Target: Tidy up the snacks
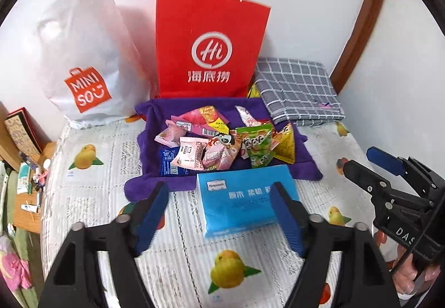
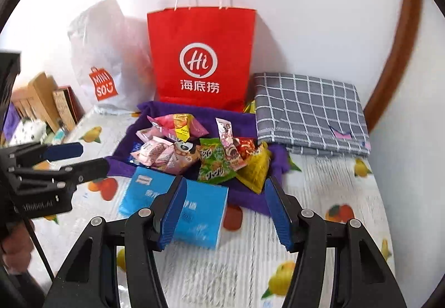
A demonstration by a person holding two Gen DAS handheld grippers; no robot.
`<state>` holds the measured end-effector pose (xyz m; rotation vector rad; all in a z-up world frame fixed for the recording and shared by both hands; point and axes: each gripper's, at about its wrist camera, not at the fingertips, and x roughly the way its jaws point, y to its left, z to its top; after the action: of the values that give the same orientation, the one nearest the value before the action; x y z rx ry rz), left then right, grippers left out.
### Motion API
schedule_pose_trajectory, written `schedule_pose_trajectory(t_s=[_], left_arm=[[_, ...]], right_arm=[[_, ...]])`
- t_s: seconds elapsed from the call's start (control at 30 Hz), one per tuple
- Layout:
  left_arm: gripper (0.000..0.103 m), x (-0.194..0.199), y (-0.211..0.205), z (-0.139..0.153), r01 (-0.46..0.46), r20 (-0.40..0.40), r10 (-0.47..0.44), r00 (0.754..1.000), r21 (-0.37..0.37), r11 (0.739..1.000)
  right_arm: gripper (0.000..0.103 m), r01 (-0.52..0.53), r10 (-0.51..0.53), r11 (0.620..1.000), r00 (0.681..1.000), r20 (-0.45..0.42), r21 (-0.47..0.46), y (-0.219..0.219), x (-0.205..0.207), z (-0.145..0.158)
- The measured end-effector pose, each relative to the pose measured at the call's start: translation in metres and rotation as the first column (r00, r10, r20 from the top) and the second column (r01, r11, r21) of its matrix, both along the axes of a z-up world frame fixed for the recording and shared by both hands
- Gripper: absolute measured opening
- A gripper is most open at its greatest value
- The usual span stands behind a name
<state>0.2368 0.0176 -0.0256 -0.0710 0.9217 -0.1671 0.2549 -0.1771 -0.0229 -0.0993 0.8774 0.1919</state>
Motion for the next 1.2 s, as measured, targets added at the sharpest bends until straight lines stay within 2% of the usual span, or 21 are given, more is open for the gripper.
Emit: schedule_pose_trajectory(t_s=[0.1,0.23,0.37,0.47,0.6,0.9,1.2], left_arm=[[0.083,-0.021,-0.003,0.011,-0.010,0.045,0.009,0.999,0.027,1.000],[0.088,-0.045,-0.005,0.022,-0.023,0.087,0.019,0.996,0.044,0.999],[0.088,-0.068,-0.005,0.030,-0.045,0.133,0.036,0.990,0.069,0.997],[0.088,-0.084,-0.001,0.036,-0.092,0.172,0.079,0.982,0.072,0.993],[0.089,-0.099,-0.001,0.041,-0.094,0.186,0.082,0.979,0.057,0.994],[0.089,-0.123,-0.005,0.048,-0.106,0.210,0.090,0.974,0.065,0.992],[0.089,-0.130,-0.008,0.049,-0.114,0.211,0.096,0.973,0.074,0.991]], right_arm=[[0.059,0.042,-0.041,0.999,0.999,0.024,0.000,-0.007,-0.021,0.010],[0.071,0.085,-0.086,0.996,0.995,0.047,0.014,-0.015,-0.043,0.016],[0.081,0.112,-0.115,0.993,0.990,0.085,0.046,-0.022,-0.069,0.026],[0.087,0.126,-0.127,0.992,0.985,0.119,0.018,-0.021,-0.087,0.033],[0.091,0.142,-0.142,0.990,0.982,0.125,0.004,-0.019,-0.103,0.037],[0.092,0.145,-0.150,0.988,0.982,0.119,0.047,-0.024,-0.127,0.038],[0.092,0.142,-0.147,0.989,0.982,0.121,0.051,-0.024,-0.136,0.038]])
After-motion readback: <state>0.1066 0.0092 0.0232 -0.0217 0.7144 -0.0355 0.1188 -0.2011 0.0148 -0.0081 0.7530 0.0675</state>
